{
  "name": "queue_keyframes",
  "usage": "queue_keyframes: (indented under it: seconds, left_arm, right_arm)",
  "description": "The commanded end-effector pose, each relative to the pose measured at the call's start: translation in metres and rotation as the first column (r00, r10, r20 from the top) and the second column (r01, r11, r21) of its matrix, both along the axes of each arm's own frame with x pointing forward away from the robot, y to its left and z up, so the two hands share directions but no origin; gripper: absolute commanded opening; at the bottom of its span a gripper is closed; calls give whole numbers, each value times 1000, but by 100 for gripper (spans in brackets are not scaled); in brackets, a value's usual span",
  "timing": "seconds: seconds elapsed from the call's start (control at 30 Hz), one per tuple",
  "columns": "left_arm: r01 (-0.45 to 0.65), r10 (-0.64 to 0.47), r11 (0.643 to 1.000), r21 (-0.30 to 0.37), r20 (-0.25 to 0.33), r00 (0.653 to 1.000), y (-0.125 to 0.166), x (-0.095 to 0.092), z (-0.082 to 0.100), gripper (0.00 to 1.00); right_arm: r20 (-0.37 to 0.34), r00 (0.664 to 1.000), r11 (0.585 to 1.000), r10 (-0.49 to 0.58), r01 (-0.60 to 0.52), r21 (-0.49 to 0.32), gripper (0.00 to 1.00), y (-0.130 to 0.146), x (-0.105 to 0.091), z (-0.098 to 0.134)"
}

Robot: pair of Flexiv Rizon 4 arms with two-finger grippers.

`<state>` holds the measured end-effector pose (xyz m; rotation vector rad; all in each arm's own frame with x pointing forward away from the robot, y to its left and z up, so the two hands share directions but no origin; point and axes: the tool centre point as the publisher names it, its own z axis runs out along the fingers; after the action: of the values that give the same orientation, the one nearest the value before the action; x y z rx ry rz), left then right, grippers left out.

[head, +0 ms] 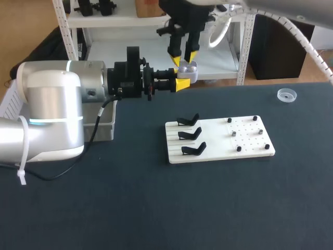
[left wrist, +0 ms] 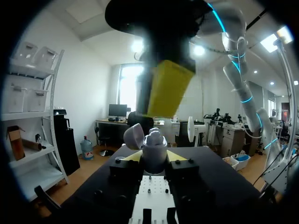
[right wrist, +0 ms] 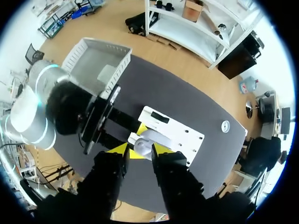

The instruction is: Pick up each earbud case from the left stands, insert the matching earbuds, close the lid, and place the case in the box.

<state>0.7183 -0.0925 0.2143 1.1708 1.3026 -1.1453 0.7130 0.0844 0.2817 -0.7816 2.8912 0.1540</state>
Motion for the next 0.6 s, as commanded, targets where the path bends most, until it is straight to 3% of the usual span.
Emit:
queue_keyframes:
  seconds: [0.03,0.2,0.4,0.6]
  left_arm:
    - [-4,4,1000,-2,1,1000,0,-1,0,0]
    - [-4,4,1000,-2,1,1000,0,-1,0,0]
    - [-4,4,1000,-2,1,1000,0,-1,0,0]
    - [-4,4,1000,-2,1,1000,0,-1,0,0]
  right_arm:
    - [39,998,997,-42,39,62,31,-9,12,10]
    - [80,993,984,-92,79,157,31,-8,36,11]
    - [105,981,968,-166,141,209,29,-10,56,-11]
    - [93,973,965,-211,192,180,28,-16,55,-31]
